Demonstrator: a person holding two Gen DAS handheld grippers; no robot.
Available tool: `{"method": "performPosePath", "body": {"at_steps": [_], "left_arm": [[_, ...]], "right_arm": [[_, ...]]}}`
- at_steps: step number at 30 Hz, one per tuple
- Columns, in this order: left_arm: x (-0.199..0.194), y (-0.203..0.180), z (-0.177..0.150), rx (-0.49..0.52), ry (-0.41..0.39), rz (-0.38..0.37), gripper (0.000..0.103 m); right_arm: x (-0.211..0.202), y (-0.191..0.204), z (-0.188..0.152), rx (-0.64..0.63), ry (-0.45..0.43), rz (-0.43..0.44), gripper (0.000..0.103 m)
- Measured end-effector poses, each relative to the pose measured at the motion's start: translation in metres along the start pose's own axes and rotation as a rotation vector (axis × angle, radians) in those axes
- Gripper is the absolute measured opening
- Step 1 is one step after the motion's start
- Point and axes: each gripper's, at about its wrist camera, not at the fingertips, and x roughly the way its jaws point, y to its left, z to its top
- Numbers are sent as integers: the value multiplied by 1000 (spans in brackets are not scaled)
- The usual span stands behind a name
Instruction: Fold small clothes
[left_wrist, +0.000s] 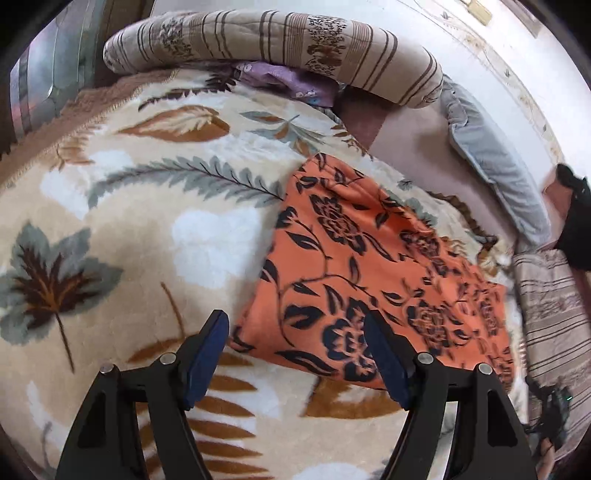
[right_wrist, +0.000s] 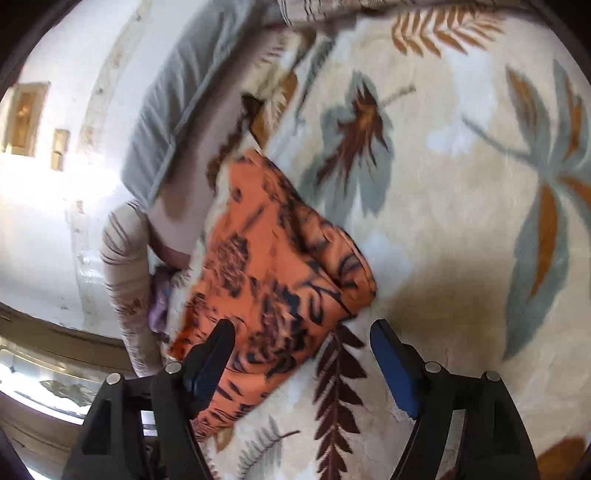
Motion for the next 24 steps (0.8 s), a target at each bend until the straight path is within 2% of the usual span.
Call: {"method": "performPosePath", "body": {"at_steps": [2, 5, 7, 10, 12, 14, 17, 18, 19, 20, 22, 24], "left_arm": [[-4, -4, -9, -9, 24, -71, 76], [-7, -5, -27, -36, 35, -141, 76], [-4, 1, -33, -86, 39, -144, 76], [18, 14, -36, -199, 85, -132, 76], [32, 16, -30, -208, 101, -117, 76], [42, 13, -19, -186, 84, -95, 76], [54, 13, -4, -204, 79, -91, 75], [56, 14, -1, -213, 71, -94, 67], [58, 16, 1, -215, 62, -76, 33], [63, 16, 5, -202, 79, -64, 28], [65, 18, 8, -212, 81, -73, 26], [65, 13, 11, -190, 80, -62, 25]], "right_arm": [[-1, -2, -7, 22, 17, 44, 79], [10, 4, -16, -29, 76, 69, 79], [20, 8, -20, -32, 76, 65, 79], [36, 0, -6, 67, 46, 30, 79], [43, 0, 1, 91, 18, 24, 79], [47, 6, 6, 86, 3, 21, 79], [46, 9, 17, 86, -50, 12, 77], [45, 10, 21, 68, -66, 17, 76], [45, 12, 27, 46, -65, 10, 67], [49, 13, 29, 30, -54, -13, 61], [52, 7, 35, 18, -26, -67, 40], [59, 3, 39, 17, -5, -68, 39]]}}
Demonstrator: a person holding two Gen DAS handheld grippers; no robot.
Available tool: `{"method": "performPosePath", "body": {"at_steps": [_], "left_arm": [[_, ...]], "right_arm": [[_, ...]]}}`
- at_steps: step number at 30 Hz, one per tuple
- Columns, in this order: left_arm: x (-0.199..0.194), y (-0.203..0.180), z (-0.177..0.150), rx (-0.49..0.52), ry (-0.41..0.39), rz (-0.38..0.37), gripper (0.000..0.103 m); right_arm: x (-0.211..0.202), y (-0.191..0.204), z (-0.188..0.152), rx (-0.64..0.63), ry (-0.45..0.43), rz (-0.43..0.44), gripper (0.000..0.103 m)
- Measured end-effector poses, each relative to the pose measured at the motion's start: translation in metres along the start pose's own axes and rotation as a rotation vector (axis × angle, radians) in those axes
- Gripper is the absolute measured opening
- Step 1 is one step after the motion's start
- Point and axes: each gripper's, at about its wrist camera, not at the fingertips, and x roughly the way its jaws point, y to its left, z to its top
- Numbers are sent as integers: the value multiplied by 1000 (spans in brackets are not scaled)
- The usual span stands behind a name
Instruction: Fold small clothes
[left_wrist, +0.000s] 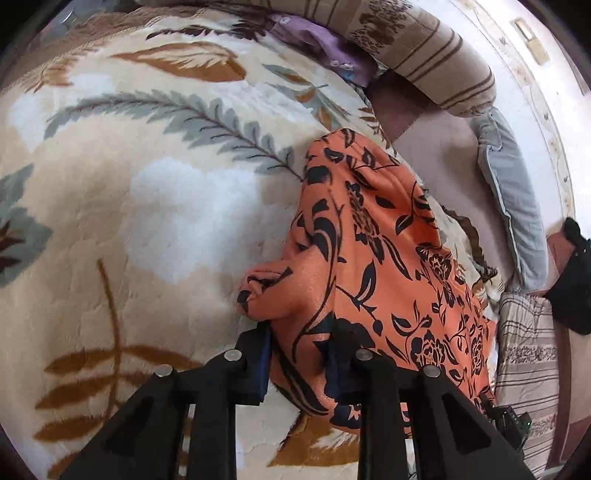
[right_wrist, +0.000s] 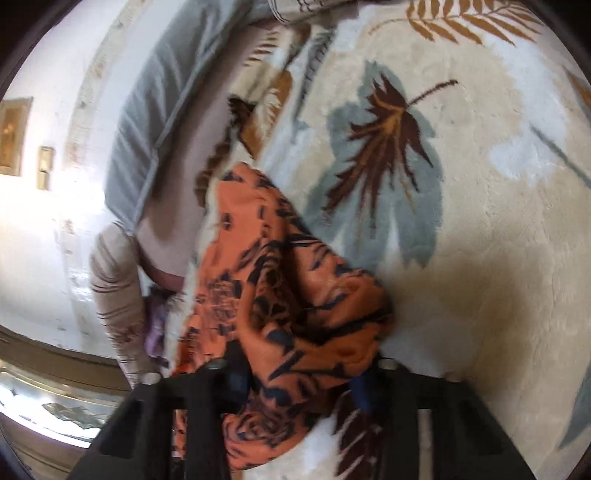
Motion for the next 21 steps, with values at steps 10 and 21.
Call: {"method": "performPosePath", "body": {"at_steps": [10, 21], "left_arm": [[5, -18, 10, 44, 46, 57, 19], [-112, -66, -18, 179, -124, -11, 17]], "right_arm": [[6, 12, 8, -53, 59, -62, 14], [-70, 69, -8, -227, 24, -17, 11]]}}
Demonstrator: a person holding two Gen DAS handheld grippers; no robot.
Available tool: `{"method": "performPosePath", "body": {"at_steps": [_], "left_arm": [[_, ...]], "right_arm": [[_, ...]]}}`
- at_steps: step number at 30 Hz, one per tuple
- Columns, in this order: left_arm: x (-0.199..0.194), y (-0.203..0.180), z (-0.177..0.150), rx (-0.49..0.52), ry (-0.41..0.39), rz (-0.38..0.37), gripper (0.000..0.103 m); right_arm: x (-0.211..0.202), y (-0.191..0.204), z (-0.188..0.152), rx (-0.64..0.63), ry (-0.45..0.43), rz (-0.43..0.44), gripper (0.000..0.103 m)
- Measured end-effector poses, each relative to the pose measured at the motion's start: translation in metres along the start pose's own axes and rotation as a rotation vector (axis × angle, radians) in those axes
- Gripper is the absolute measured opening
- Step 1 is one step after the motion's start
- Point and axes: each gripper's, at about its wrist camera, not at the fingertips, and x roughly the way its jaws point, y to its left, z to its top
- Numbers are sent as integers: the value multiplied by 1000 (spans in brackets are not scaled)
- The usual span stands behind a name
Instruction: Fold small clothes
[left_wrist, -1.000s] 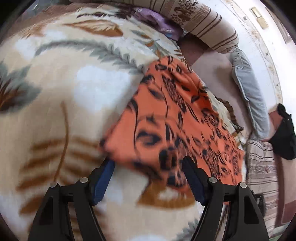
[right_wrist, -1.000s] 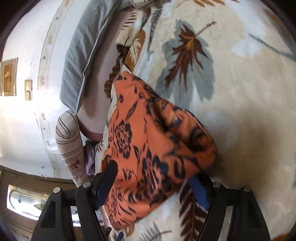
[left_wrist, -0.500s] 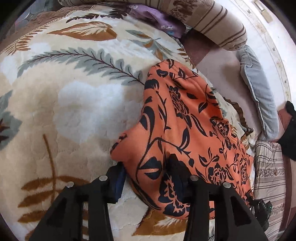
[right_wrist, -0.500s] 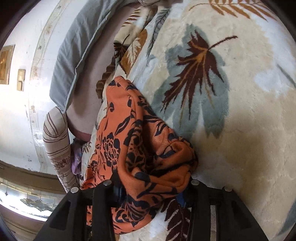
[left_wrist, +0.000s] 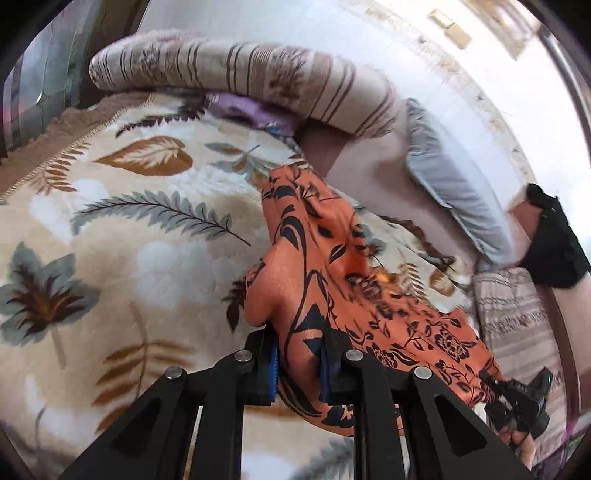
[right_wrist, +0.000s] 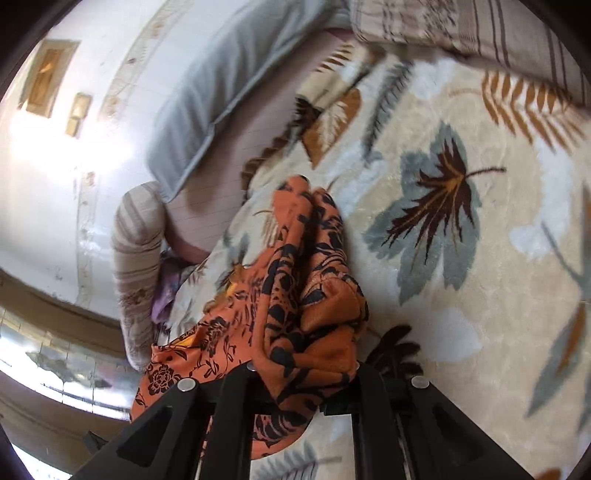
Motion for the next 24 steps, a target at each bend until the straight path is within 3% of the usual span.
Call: {"method": "performPosePath", "body": {"at_steps": [5, 8, 9, 10, 11, 12, 13, 15, 17, 21, 24], "left_arm": [[-48, 28, -71, -2, 56, 9, 20], [-30, 70, -117, -72, 164, 95, 35], [-20, 81, -123, -89, 203, 136, 35], [-11, 101, -131, -152, 238, 126, 41], [-15, 107, -130, -185, 218, 86, 42], [-19, 107, -127, -187, 215, 81, 42], [-24, 104, -122, -169, 202, 89, 42], [-34, 92, -113, -110, 160, 88, 42], [-42, 76, -110, -46, 137, 94, 44], [-49, 57, -112, 55, 91, 105, 49], [-51, 63, -113, 59, 92, 142, 49]], "right_arm": [[-54, -25, -58, 12, 80, 2, 11], [-53, -65, -101, 10, 175, -87, 23], [-46, -81, -110, 12, 218, -149, 39], [-45, -93, -114, 38, 231, -141, 43], [-52, -97, -114, 51, 204, -94, 49], [-60, -96, -112, 44, 191, -100, 63], [-70, -90, -108, 8, 163, -137, 68], [-90, -79, -96, -86, 91, -194, 68], [-100, -76, -87, -92, 71, -212, 68], [-106, -49, -83, -173, 89, -63, 68], [-100, -41, -89, -272, 111, -81, 68]]}}
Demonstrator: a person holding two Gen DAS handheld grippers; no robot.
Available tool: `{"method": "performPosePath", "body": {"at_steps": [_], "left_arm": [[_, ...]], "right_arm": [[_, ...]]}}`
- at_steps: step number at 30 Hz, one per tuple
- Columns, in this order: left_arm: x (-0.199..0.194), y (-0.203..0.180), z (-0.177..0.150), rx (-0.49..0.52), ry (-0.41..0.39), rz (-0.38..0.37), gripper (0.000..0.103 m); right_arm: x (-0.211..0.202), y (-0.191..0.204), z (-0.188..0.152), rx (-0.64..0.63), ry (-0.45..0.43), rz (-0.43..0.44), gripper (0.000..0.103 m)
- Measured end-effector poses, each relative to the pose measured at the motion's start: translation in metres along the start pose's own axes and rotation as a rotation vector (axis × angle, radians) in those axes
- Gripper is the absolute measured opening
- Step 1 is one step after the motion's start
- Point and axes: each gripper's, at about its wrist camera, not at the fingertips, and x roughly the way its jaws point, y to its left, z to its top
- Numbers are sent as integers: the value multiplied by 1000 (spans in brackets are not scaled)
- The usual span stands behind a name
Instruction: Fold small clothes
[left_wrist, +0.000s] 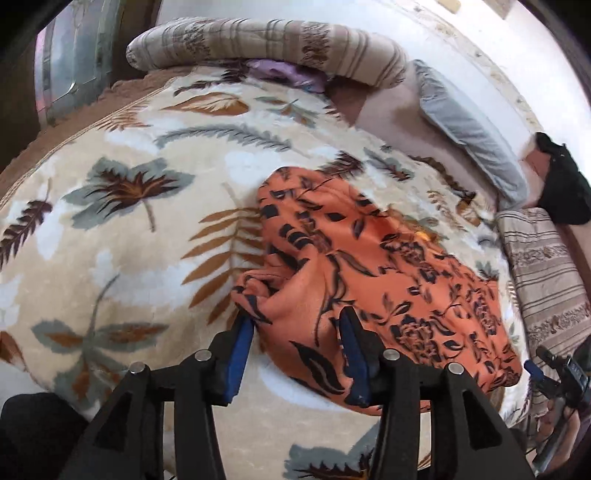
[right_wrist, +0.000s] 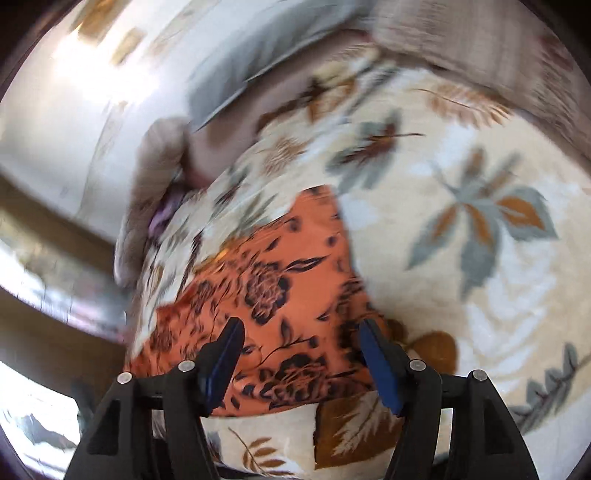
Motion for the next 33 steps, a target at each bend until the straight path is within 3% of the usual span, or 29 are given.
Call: {"method": "performPosePath", "body": {"at_steps": [3, 7, 12, 17, 18, 19, 20, 21, 23, 25, 26, 27, 30, 32, 33], "left_arm": [[-12, 24, -2, -94, -25, 66, 49], [-41, 56, -3, -178, -110, 121, 49], [-43, 36, 2, -75, -108, 57, 51], [-22, -16, -1, 97, -55, -42, 53], [-20, -25, -3, 124, -47, -59, 53], [-16, -34, -4, 155, -43, -72, 53], [-12, -43, -6, 189, -42, -67, 53], [-6, -51, -7, 219, -36, -57, 53], [8, -59, -9, 241, -15, -41, 53], [28, -62, -11, 249, 22, -33, 53], [41, -62, -12, 261, 64, -9, 53], [48, -61, -14, 263, 90, 12, 53], [46, -59, -16, 251, 67, 0, 53], [45, -61, -15, 255, 57, -17, 53], [44, -62, -16, 262, 54, -28, 53]], "right_arm": [[5, -3, -7, -44, 22, -69, 68], [5, 1, -20, -153, 54, -40, 68], [18, 28, -33, -415, 97, -78, 68], [44, 20, -23, -460, 231, -55, 68], [47, 20, -22, -465, 249, -51, 63], [46, 20, -18, -452, 253, -31, 28], [43, 20, -14, -429, 247, -21, 15], [35, 19, -8, -396, 212, -5, 14], [35, 5, 1, -305, 182, -14, 13], [47, -15, 5, -277, 167, -213, 13], [51, -24, 6, -240, 189, -215, 15], [50, -26, 5, -204, 220, -115, 17], [35, -14, 5, -248, 192, -82, 18], [25, -13, 15, -216, 147, -73, 33], [22, -13, 22, -200, 125, -62, 62]]}}
